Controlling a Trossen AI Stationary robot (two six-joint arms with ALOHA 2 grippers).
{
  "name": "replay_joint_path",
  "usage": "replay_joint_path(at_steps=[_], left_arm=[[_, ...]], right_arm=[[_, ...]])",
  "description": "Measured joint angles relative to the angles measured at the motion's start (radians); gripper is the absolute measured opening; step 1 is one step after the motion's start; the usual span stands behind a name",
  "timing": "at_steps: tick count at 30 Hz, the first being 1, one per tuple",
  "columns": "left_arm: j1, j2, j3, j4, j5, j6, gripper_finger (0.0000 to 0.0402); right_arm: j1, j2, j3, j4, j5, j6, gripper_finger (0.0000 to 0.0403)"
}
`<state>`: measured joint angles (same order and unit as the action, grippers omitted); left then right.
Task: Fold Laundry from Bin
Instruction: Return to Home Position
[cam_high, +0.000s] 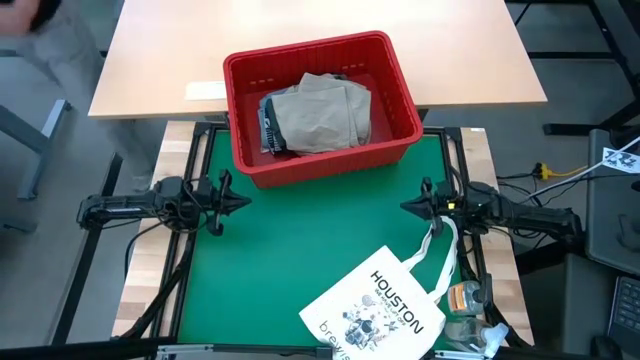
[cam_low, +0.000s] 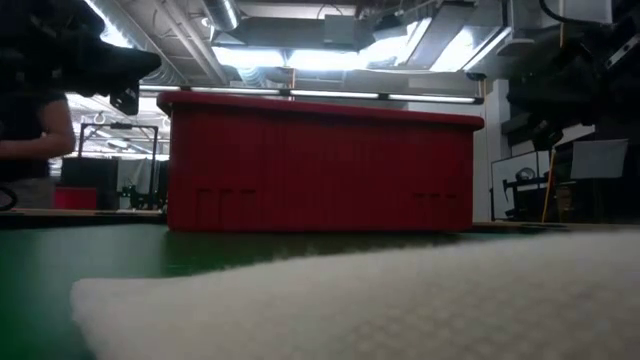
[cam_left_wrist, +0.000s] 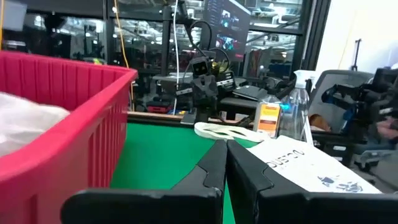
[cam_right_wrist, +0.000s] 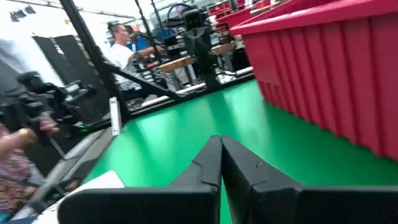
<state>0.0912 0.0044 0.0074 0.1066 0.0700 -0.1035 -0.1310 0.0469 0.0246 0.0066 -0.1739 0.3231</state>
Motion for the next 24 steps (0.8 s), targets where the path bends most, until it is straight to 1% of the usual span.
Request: replay_joint_path(at_steps=[3,7,24], left_arm=[[0.0,0.002,0.0,-0.004,-0.005,-0.038,0.0007],[0.0,0.002,0.0,-0.003,-0.007,-0.044,0.0007],[0.0,0.002,0.0,-0.001,-0.008,-0.045,0.0007]], right_arm=[[0.0,0.004,0.0,-0.005,0.033,-0.014,0.001],[0.0,0.004,0.0,-0.008,0.058,-0.015,0.001],[0.0,-0.002,0.0,-0.008,0.06,-0.015,0.001]])
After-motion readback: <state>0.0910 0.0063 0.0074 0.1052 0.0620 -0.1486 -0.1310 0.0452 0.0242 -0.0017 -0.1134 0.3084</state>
